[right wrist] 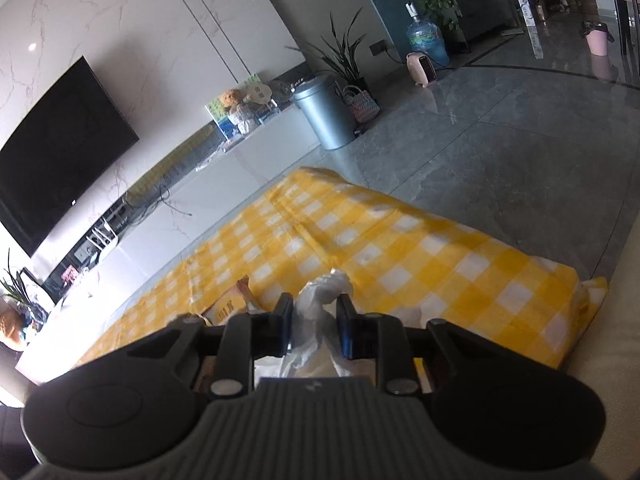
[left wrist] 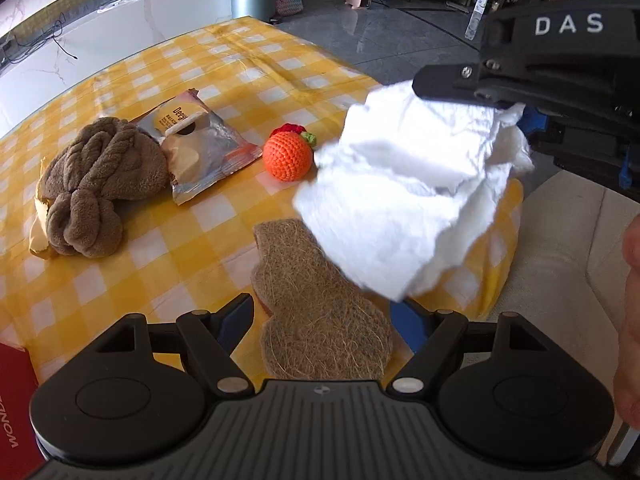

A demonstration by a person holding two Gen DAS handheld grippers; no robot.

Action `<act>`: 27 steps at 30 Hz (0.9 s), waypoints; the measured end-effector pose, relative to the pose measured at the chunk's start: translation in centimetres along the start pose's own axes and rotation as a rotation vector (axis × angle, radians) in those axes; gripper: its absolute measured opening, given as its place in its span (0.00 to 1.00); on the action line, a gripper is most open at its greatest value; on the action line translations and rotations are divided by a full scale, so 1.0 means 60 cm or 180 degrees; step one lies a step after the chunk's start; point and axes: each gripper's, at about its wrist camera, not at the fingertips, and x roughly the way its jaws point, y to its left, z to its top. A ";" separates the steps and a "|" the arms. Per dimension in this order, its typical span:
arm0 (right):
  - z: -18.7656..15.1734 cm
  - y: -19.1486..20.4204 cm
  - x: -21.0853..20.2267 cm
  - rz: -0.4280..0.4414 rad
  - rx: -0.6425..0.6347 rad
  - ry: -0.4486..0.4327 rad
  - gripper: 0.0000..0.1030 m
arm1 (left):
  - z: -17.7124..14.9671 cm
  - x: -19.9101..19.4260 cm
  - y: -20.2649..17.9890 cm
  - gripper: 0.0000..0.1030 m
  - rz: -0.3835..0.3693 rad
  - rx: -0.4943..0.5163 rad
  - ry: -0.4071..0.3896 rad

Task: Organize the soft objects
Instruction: 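Grasp the brown coir pad with the left tool while the right tool lowers the white cloth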

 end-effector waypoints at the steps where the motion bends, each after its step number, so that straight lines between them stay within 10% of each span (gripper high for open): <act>1: -0.003 0.000 0.010 -0.0061 -0.0042 0.0080 0.20 | 0.003 0.005 -0.003 0.89 0.0043 -0.0003 0.0011; 10: -0.024 -0.025 0.047 -0.0596 -0.0219 0.0398 0.23 | 0.006 0.043 0.001 0.84 -0.0031 0.0036 0.0103; 15: -0.035 -0.032 0.086 -0.0926 -0.0217 0.0689 0.86 | -0.007 0.031 0.019 0.81 -0.0059 0.0042 0.0090; 27: -0.066 0.021 0.120 -0.0759 -0.0769 0.1305 0.95 | -0.035 -0.059 0.082 0.79 0.0318 0.0239 -0.0167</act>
